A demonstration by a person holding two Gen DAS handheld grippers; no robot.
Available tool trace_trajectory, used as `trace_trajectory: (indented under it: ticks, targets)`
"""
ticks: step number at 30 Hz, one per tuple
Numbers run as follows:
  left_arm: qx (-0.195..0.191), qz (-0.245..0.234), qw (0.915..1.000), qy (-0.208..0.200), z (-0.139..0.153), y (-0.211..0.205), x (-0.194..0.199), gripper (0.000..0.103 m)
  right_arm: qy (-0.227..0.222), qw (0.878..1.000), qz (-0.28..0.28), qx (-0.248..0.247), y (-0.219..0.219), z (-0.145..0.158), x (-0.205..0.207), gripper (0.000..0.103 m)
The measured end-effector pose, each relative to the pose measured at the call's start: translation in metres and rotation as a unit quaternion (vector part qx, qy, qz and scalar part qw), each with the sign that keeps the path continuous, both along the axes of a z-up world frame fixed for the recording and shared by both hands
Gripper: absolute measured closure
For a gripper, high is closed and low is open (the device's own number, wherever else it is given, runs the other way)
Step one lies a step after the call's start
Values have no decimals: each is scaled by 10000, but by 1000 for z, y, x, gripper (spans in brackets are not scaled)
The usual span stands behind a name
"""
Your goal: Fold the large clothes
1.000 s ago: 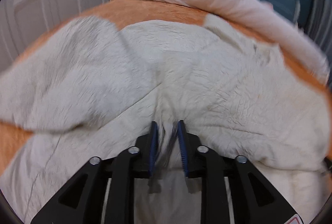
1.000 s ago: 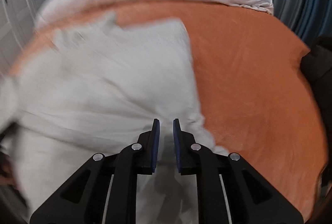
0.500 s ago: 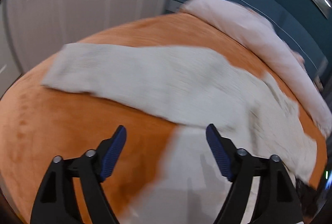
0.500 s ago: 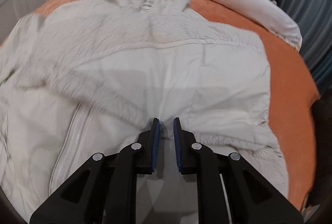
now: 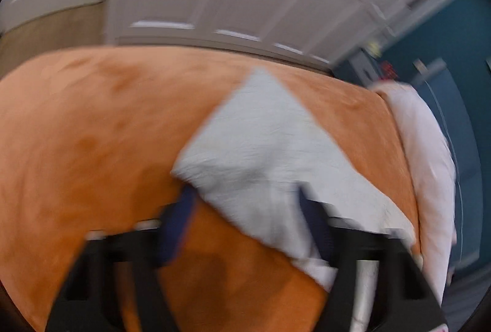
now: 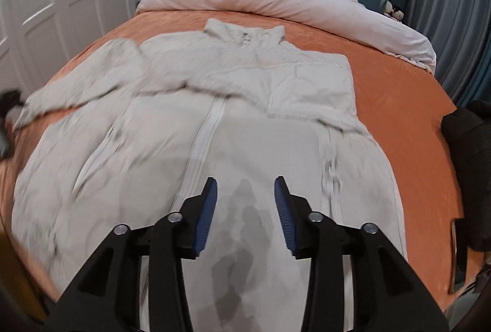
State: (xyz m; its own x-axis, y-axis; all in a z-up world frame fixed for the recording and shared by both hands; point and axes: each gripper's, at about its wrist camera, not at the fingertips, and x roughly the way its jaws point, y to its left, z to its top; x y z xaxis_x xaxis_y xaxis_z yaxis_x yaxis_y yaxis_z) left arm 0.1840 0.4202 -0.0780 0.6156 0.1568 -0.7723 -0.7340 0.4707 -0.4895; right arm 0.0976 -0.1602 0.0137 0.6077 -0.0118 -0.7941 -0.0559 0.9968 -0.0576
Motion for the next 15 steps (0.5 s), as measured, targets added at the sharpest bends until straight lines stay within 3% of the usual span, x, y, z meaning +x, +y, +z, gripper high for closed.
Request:
trace_trajectory:
  ticks: [1,3,5,7,8,11,13,15]
  targets:
    - [100,-126,9999,12,7,-5,5,87,47,10000,64,-6,2,1,-10,63]
    - [298,-662,9968,-325,38,-26,17,103,48,9999,109,3,6,4,-25,63]
    - [531,-1120,9899,-690,74,-59,23,103,69,9998,150,81,10,4,-33,63]
    - [941,-1656,9758,-1070,118,-107,30,103,70,9997,127,207,10,4,-37,63]
    - [1069,-1949,9667,-1268,139,-134,32,103,85,9995,107,294,9,4,-37,63]
    - [1196,-3000,9280,-1859,194,-239,39,103,38,9983,-27,573,4,8,-42,63]
    - [1089,-3527,9076,-2002,206,-300,39,103,-49,9984,-63,558,0,13,-48,63]
    - [937,-3745,9013,-1964,200,-348,36,98,-118,9989,-81,447,-5,16,-54,63]
